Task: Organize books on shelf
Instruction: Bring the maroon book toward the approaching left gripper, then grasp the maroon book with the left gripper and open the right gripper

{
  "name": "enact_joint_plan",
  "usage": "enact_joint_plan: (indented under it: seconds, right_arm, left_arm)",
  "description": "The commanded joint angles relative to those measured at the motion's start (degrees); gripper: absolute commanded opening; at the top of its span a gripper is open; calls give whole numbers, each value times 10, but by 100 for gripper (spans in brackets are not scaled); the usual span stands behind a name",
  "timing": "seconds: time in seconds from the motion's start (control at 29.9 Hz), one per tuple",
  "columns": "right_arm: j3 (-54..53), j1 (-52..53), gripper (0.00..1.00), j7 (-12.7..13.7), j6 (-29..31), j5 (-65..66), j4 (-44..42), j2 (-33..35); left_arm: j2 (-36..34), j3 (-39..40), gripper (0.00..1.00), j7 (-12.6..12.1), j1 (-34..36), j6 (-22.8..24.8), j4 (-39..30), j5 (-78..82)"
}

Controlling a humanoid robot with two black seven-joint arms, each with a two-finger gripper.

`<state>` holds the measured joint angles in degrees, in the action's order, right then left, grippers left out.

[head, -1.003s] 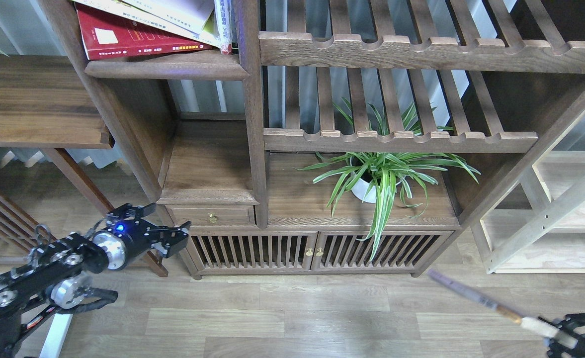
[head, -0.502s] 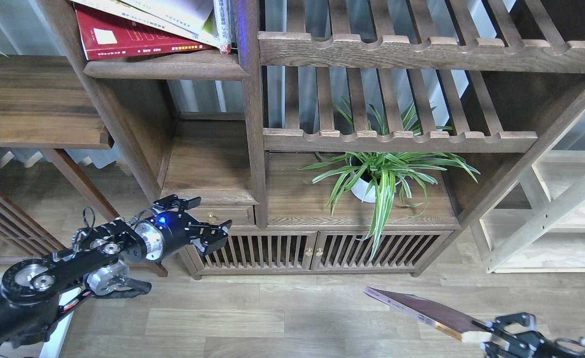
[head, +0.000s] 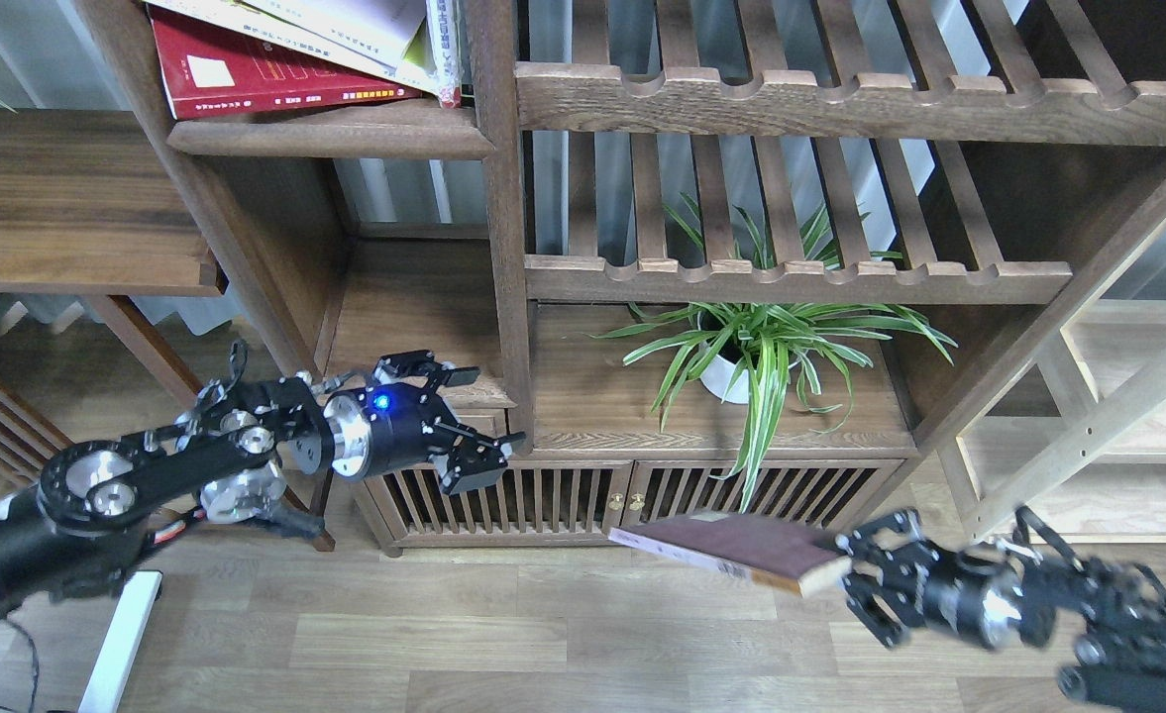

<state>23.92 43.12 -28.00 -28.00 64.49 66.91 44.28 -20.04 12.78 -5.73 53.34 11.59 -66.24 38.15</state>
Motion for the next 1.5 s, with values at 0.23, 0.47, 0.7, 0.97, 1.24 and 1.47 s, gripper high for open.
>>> enact_joint_plan:
  seconds: [0.23,0.47,0.7,0.97,1.24,1.47]
  right_arm:
    - [25,63,0,0,0,-31,-11,-37]
    - [29,72,0,0,0,-30,-8,-37]
    - [24,104,0,0,0,-51,-8,-45]
    - [23,151,0,0,54,-90,-7,-70]
    - [22,166,0,0,73,-91,-7,-81]
    - [23,174,0,0,73,-90,-3,-89]
  left_arm:
    - [-1,-4,92,-59,72,164,1,-6]
    - [10,-6,92,-90,104,164,2,-2]
    - [41,-12,92,-90,111,164,23,46]
    - [69,-41,92,-90,111,164,24,58]
    - [104,-43,92,-90,114,164,49,82]
    - [127,-43,91,-89,128,164,78,83]
